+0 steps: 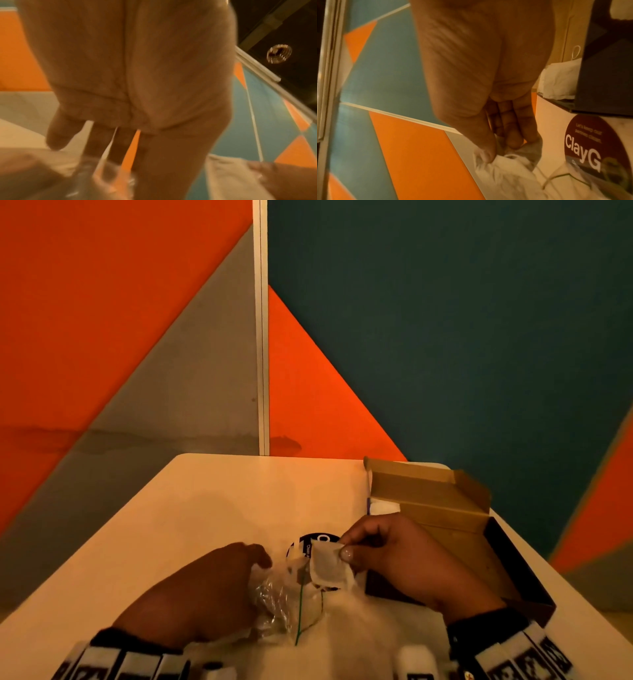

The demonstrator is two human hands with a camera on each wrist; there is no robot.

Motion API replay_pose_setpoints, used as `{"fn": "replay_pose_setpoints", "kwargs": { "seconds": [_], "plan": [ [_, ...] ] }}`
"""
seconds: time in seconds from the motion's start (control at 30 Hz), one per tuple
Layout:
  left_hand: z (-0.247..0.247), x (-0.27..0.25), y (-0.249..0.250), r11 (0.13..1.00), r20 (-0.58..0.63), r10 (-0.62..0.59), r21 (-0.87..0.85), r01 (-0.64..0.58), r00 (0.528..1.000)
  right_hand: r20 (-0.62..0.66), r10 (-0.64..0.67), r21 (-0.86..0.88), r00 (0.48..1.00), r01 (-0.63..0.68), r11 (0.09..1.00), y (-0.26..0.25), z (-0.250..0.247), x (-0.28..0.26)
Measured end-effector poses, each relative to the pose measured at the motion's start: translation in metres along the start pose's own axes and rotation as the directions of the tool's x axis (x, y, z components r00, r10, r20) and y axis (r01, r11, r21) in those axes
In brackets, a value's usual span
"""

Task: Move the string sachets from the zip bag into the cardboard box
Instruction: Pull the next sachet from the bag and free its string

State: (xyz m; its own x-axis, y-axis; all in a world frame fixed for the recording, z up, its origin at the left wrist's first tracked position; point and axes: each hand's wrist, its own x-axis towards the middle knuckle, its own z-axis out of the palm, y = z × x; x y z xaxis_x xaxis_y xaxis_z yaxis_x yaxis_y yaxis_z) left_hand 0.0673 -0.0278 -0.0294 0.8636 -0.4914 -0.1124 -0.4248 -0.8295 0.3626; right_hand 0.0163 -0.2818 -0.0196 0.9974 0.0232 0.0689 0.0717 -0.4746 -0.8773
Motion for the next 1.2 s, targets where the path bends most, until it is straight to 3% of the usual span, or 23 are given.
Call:
{"fn": "replay_pose_setpoints", "kwargs": {
  "seconds": [0.1, 0.2, 0.4, 0.53, 0.63, 0.7, 0.8, 1.0, 1.13, 1.2],
  "plan": [
    [-0.004, -0.007, 0.019, 0.955, -0.188, 0.092, -0.261, -0.140, 0.978, 0.016, -0.017, 0.064, 1.000, 0.016, 0.998, -0.003, 0.000, -0.002],
    [-0.003, -0.011, 0.041, 0.806, -0.227, 0.102, -0.551, -0.214, 0.969, 0.027, -0.042, 0.101, 0.999, 0.039, 0.994, -0.007, 0.002, -0.002],
    [-0.002, -0.007, 0.044, 0.735, -0.342, 0.005, -0.636, -0.235, 0.940, 0.039, -0.075, 0.163, 0.996, 0.067, 0.984, -0.009, 0.004, -0.002],
    [-0.009, -0.006, 0.035, 0.594, -0.404, -0.105, -0.758, -0.268, 0.909, -0.068, -0.065, 0.282, 0.996, 0.082, 0.956, -0.008, 0.001, 0.002],
    [-0.006, -0.002, 0.031, 0.664, -0.454, -0.142, -0.703, -0.255, 0.880, -0.114, -0.054, 0.425, 0.992, 0.098, 0.900, -0.009, 0.001, 0.004],
    [-0.002, -0.001, 0.033, 0.746, -0.459, -0.107, -0.624, -0.234, 0.882, -0.109, -0.069, 0.498, 0.992, 0.115, 0.860, -0.010, 0.001, 0.003],
    [0.004, 0.001, 0.035, 0.788, -0.438, -0.091, -0.581, -0.204, 0.895, -0.082, -0.117, 0.533, 0.990, 0.143, 0.834, -0.011, 0.002, 0.000],
    [-0.002, -0.004, 0.041, 0.719, -0.396, -0.102, -0.663, -0.208, 0.913, -0.005, -0.225, 0.472, 0.974, 0.201, 0.858, -0.014, 0.003, -0.004],
    [-0.007, -0.012, 0.052, 0.599, -0.295, 0.012, -0.763, -0.243, 0.955, -0.014, -0.251, 0.463, 0.968, 0.229, 0.856, -0.015, 0.007, -0.004],
    [-0.008, -0.015, 0.057, 0.596, -0.275, 0.032, -0.767, -0.239, 0.961, -0.029, -0.274, 0.469, 0.961, 0.255, 0.845, -0.015, 0.009, -0.003]
  ]
}}
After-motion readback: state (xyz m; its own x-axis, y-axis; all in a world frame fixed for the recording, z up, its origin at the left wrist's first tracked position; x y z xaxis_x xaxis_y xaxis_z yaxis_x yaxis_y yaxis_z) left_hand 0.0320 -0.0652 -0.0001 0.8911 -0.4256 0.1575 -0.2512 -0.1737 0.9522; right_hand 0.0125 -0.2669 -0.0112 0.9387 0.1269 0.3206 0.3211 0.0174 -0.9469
